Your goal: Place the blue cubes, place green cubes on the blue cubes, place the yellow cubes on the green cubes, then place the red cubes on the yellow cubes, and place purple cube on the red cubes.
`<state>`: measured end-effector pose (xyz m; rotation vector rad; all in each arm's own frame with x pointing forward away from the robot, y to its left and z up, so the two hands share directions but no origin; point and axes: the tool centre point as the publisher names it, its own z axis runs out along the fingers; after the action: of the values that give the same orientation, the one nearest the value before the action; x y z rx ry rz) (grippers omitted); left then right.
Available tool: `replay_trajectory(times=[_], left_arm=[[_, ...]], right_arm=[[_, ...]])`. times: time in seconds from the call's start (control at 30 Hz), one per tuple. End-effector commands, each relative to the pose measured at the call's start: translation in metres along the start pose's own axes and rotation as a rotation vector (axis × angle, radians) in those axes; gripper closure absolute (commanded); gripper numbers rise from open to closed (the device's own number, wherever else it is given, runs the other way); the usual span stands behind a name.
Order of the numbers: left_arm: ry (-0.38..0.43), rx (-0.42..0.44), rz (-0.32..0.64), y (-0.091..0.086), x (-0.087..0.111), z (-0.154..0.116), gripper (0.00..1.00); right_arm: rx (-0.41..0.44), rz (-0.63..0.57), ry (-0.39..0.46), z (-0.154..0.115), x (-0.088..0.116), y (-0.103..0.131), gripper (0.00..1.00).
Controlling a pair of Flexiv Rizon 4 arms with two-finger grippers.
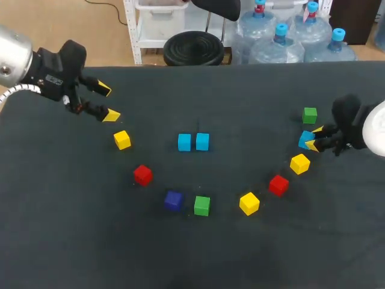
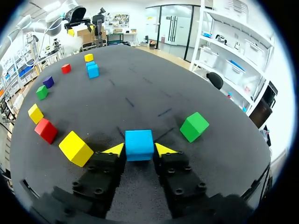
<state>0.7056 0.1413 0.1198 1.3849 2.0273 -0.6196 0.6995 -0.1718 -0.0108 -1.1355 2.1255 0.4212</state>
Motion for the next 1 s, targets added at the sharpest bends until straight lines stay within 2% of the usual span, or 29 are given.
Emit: replay_trajectory(times=[0.03,0.3,0.67,1.0], left_arm=[[-0.006,-0.001,0.003,-0.001,0.001,0.0,0.0],[-0.006,-0.001,0.003,-0.001,0.001,0.0,0.0],[-0.006,-0.001,0.003,-0.001,0.001,0.0,0.0],[-0.006,-0.001,0.003,-0.001,0.001,0.0,0.0]], right_arm=[[-0.003,0.001,-0.007,0.004,0.001,-0.002,1.0],[-0.031,-0.018,-0.009,-0.002,-0.01,-0.003,1.0],[-0.124,-0.133,0.035,-0.005,-0.047,-0.001,1.0],[-0.163,-0.224,0.027,0.011,-0.092,0.031,1.0]])
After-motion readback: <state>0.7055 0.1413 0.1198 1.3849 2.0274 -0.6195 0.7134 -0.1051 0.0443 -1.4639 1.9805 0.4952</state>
